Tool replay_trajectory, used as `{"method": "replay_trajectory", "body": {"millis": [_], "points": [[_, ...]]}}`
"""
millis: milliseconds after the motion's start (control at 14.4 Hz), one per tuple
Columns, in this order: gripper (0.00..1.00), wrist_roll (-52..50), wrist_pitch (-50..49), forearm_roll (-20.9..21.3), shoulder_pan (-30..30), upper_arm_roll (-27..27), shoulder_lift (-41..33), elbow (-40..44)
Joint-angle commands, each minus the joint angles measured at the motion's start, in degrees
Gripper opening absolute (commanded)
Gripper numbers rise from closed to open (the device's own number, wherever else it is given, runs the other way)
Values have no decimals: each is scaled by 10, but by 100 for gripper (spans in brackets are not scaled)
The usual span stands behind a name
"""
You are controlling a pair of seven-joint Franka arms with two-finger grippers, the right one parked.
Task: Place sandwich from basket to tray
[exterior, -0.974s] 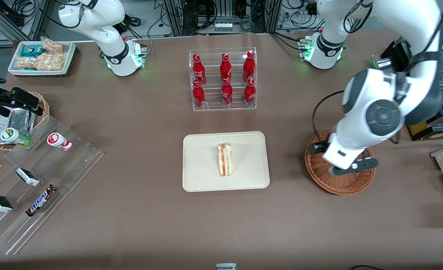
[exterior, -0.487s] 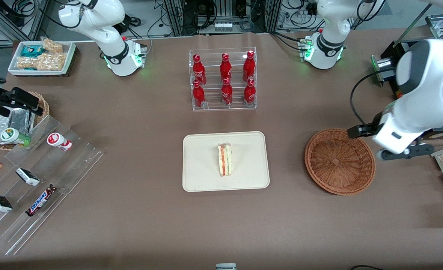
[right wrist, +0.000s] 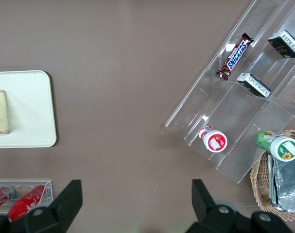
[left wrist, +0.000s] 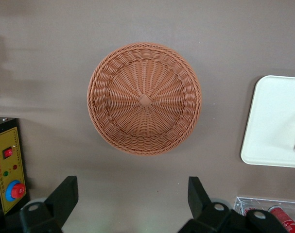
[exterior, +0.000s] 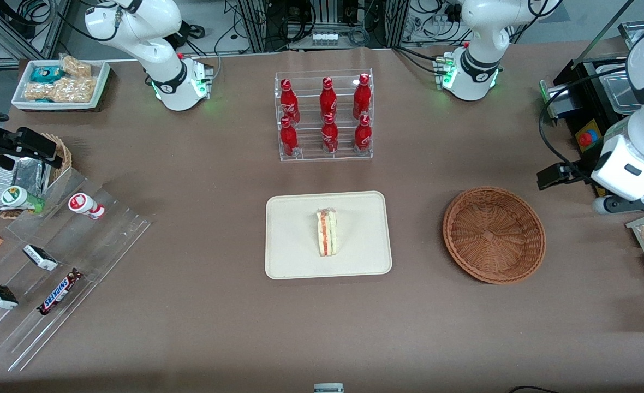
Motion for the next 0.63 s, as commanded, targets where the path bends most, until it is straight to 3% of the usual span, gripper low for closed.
{"method": "replay_trajectory", "body": {"millis": [0, 557], "points": [[100, 8, -3, -9, 5, -2, -25, -11], [100, 10, -1, -19, 5, -3, -25, -16]]}}
